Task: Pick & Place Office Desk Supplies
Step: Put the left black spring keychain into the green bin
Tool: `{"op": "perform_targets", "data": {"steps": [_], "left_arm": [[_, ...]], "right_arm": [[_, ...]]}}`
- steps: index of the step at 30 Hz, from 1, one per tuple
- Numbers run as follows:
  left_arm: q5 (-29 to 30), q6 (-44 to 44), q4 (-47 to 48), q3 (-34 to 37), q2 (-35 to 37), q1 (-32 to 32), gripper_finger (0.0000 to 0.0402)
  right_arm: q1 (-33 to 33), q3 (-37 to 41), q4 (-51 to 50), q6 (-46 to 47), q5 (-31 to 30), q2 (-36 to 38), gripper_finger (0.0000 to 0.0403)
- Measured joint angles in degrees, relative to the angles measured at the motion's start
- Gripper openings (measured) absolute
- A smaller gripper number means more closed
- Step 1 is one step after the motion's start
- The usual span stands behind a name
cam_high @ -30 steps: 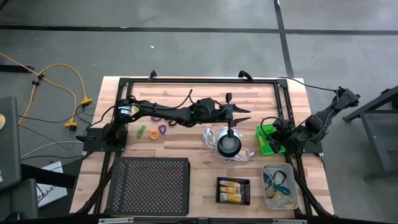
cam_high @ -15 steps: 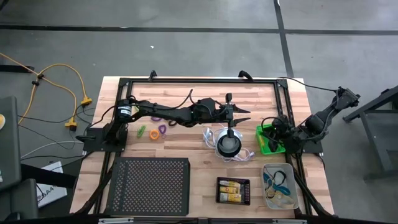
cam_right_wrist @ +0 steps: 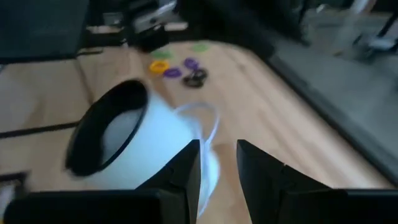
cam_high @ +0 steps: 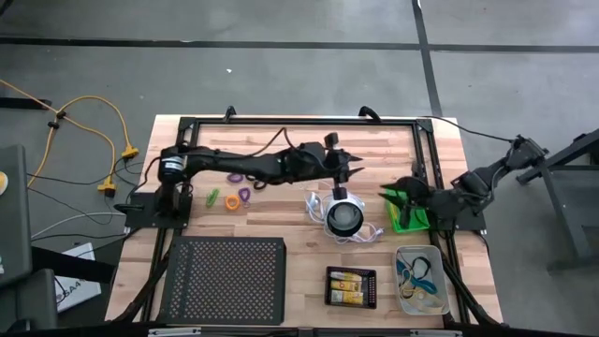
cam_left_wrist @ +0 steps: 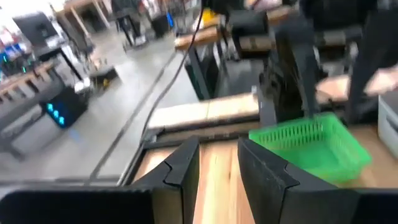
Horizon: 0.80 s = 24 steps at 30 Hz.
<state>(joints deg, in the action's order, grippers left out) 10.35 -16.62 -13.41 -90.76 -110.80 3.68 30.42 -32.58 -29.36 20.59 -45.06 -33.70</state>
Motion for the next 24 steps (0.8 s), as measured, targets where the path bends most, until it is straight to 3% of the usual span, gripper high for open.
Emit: {"op": "perform_targets", "data": {"steps": [6, 12, 19, 24], "left_arm": [[5.71, -0.50, 11.42, 0.00, 5.57, -0.07, 0.0105], [11.79, 0.50, 22.61, 0.00, 10.18, 0.03, 0.0105], [12.09, 3.29, 31.39, 0.00, 12.08, 1.09, 0.0105], [12.09, 3.91, 34.62, 0.00, 12.09, 1.78, 0.0105]], "right_arm": [[-12.17, 0.00, 9.09, -14.68, 3.85, 0.01, 0.0093], [-28.01, -0.04, 18.60, -24.13, 25.17, -2.26, 0.0093], [-43.83, -0.04, 22.25, -32.18, 48.07, -8.38, 0.0093], [-52.70, -0.06, 31.43, -37.37, 62.57, -13.41, 0.0093]]}}
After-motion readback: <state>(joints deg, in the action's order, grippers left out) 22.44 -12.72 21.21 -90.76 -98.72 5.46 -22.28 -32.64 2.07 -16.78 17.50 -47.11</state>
